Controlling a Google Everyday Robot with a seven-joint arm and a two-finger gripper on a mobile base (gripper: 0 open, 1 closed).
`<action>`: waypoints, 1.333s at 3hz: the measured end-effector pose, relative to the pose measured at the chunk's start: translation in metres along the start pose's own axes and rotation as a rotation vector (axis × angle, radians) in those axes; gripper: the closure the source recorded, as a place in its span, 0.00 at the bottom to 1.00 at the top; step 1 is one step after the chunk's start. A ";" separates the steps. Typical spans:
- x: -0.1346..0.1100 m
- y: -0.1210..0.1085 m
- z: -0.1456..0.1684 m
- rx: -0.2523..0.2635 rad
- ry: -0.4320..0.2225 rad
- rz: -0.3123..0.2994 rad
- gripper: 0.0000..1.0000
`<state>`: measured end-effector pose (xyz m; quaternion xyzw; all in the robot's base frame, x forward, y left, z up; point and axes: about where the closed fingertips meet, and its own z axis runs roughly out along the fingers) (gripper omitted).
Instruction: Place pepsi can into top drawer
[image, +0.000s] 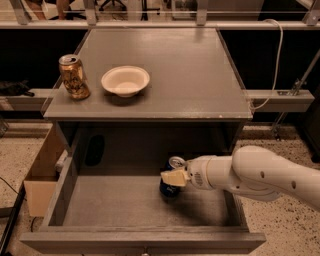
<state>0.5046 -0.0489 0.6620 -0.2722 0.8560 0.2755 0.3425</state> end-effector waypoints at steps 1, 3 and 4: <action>0.008 -0.005 0.016 0.013 0.016 -0.016 1.00; 0.005 -0.004 0.014 0.012 0.016 -0.016 0.85; 0.005 -0.004 0.014 0.012 0.016 -0.016 0.62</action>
Offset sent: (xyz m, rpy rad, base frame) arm 0.0352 0.0122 -0.0183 -0.0922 -0.0998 0.0035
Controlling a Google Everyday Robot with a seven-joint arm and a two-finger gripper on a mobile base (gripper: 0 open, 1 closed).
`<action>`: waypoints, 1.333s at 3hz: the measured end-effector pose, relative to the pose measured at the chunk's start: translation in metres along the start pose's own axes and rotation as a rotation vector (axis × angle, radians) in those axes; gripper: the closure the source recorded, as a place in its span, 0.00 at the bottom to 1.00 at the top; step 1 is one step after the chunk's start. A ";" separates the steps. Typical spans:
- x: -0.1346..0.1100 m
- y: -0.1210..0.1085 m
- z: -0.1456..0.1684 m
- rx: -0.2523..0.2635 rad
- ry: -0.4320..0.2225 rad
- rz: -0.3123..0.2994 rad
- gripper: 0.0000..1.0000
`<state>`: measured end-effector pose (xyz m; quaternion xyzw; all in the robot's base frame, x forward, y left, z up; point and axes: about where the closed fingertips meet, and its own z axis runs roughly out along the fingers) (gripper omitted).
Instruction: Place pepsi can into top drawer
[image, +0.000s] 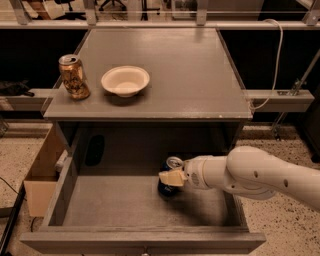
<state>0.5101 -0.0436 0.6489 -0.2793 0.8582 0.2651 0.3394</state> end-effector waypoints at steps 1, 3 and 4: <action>0.000 0.000 0.000 0.000 0.000 0.000 0.38; 0.000 0.000 0.000 0.000 0.000 0.000 0.00; 0.000 0.000 0.000 0.000 0.000 0.000 0.00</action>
Offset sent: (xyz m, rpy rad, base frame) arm 0.0000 0.0000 0.0000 0.0000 0.0000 0.0001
